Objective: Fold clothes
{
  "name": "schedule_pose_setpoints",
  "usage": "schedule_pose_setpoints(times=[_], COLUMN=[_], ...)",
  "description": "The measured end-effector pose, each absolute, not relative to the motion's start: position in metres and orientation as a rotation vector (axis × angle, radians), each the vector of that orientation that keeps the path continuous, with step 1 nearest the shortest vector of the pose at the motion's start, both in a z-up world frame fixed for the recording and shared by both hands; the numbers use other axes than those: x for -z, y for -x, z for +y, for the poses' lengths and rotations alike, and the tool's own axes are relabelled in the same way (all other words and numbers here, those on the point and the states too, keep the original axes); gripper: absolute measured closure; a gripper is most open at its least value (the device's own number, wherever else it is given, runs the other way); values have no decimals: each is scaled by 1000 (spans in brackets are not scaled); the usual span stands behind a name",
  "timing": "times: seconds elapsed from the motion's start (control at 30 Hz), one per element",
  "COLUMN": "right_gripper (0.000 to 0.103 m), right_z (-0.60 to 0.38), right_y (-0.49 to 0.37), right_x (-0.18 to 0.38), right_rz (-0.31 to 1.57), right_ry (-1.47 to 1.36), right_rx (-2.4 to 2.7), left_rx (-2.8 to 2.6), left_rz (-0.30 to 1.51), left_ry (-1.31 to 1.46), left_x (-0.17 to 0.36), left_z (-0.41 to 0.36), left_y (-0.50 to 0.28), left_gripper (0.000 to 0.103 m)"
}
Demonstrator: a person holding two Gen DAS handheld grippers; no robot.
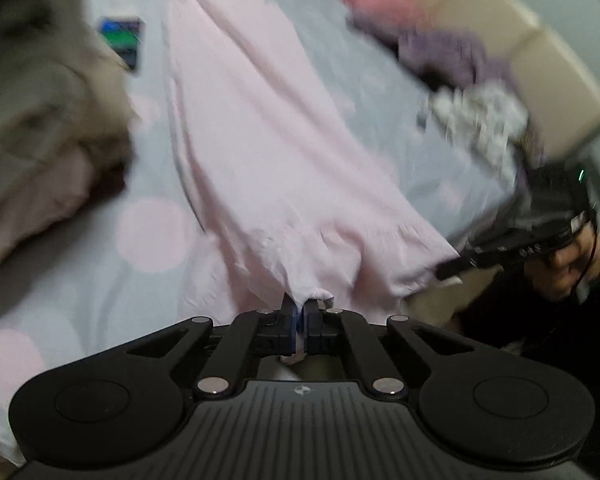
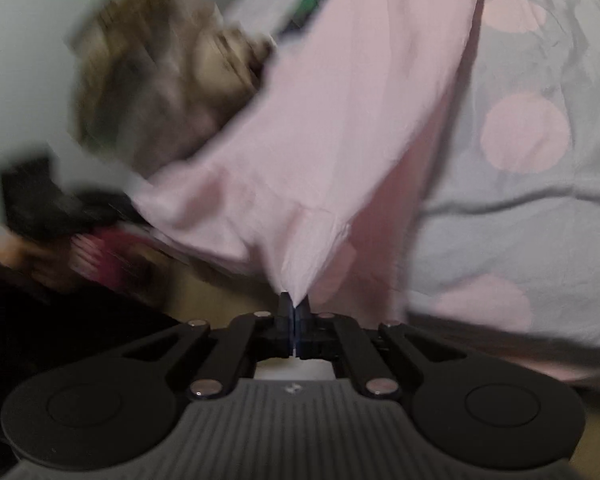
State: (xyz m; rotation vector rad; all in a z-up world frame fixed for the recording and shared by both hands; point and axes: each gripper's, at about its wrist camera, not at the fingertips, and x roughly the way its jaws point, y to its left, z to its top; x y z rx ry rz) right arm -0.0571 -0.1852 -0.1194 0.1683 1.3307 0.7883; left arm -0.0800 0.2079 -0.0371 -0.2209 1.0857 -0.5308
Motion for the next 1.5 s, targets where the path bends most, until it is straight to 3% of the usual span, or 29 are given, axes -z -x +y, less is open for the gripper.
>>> schedule_pose_setpoints(times=[0.1, 0.2, 0.3, 0.33, 0.37, 0.4, 0.5, 0.57, 1.03, 1.17, 1.3, 1.4, 1.47, 1.5], right_gripper=[102, 101, 93, 82, 59, 52, 44, 37, 37, 37, 39, 69, 93, 93], right_z=[-192, -198, -201, -201, -201, -201, -207, -211, -193, -190, -187, -185, -189, -192], right_y=[54, 52, 51, 51, 52, 52, 47, 41, 29, 27, 25, 24, 24, 24], right_x=[118, 116, 114, 112, 111, 110, 104, 103, 151, 163, 175, 184, 177, 172], right_rz=[1349, 1367, 1359, 1350, 1340, 1330, 1301, 1280, 1426, 1444, 1462, 1474, 1468, 1464], right_ry=[-202, -235, -216, -195, -175, -154, -146, -191, -402, -462, -523, -569, -575, -575], right_rx=[-803, -817, -801, -788, -775, -761, -737, -711, -696, -712, -727, -739, -752, -758], left_rx=[496, 467, 450, 436, 423, 411, 409, 426, 497, 554, 587, 593, 590, 587], left_rz=[1092, 1223, 1307, 1307, 1291, 1260, 1172, 1145, 1284, 1352, 1398, 1406, 1399, 1393], left_ry=[230, 166, 85, 64, 44, 25, 32, 60, 264, 304, 276, 304, 315, 318], left_x=[32, 60, 80, 80, 77, 70, 55, 57, 122, 138, 149, 154, 156, 156], left_z=[228, 223, 212, 211, 211, 211, 213, 209, 202, 200, 192, 193, 196, 199], left_y=[85, 86, 84, 84, 84, 84, 82, 75, 28, 29, 29, 27, 28, 28], left_gripper=[102, 102, 102, 102, 102, 101, 79, 53, 54, 64, 65, 67, 84, 93])
